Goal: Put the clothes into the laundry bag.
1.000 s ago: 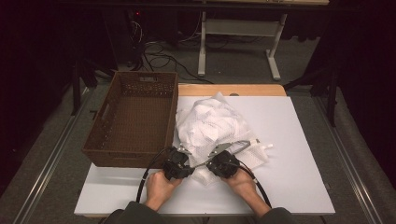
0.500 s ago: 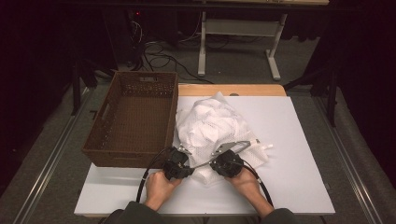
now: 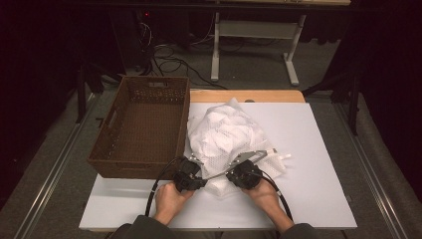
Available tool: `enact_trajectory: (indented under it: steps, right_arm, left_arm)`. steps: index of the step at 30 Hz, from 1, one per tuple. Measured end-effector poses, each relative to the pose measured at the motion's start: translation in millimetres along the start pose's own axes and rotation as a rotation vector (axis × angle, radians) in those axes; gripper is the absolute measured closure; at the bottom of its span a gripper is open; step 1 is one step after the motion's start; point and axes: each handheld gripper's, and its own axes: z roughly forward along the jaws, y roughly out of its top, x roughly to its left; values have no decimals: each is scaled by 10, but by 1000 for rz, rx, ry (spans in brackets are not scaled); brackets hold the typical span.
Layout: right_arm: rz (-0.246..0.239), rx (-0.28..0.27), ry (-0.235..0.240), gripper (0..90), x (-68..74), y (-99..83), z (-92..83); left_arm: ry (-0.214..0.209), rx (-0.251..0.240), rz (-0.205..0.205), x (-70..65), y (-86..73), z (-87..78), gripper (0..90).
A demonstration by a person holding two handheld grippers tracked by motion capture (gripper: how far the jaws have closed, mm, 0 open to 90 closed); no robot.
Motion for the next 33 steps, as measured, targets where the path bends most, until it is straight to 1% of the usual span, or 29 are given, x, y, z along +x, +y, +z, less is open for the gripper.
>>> enact_trajectory:
  steps: [3,4,6,7,12,15,18,25,27,28,30,33]
  right_arm:
    - [-3,-10,7,868,-7,-16,-1]
    - [-6,-9,-1,868,-13,-22,-8]
    - [-1,-8,-1,868,-16,-27,-13]
    - [-6,-7,-1,868,-31,-35,-20]
    - [5,-6,-8,868,-63,-67,-45]
    - [16,-12,-4,868,-69,-79,-48]
    - [11,-12,-6,868,-70,-81,-49]
    - [19,-9,-6,868,-85,-88,-58]
    - [13,-11,-7,868,-87,-91,-58]
    - [10,-5,-15,868,-85,-90,-63]
    - [11,-6,-8,868,-94,-93,-65]
    - [9,-4,-19,868,-115,-106,-78]
  left_arm:
    - [1,-1,1,-1,-2,-1,854]
    - [1,0,1,-1,-2,-1,854]
    - [0,-2,0,-1,-4,0,854]
    - [-1,-2,-1,1,-4,0,854]
    - [-4,-2,-4,5,-4,0,854]
    - [-4,-3,-4,5,-5,0,853]
    - [-6,-5,-8,9,-6,1,854]
    - [-10,-6,-9,14,-9,2,853]
    - [-13,-7,-11,19,-10,2,854]
    - [-16,-6,-13,22,-10,1,854]
    - [-17,-7,-14,24,-10,1,853]
    - [-17,-8,-14,24,-12,2,854]
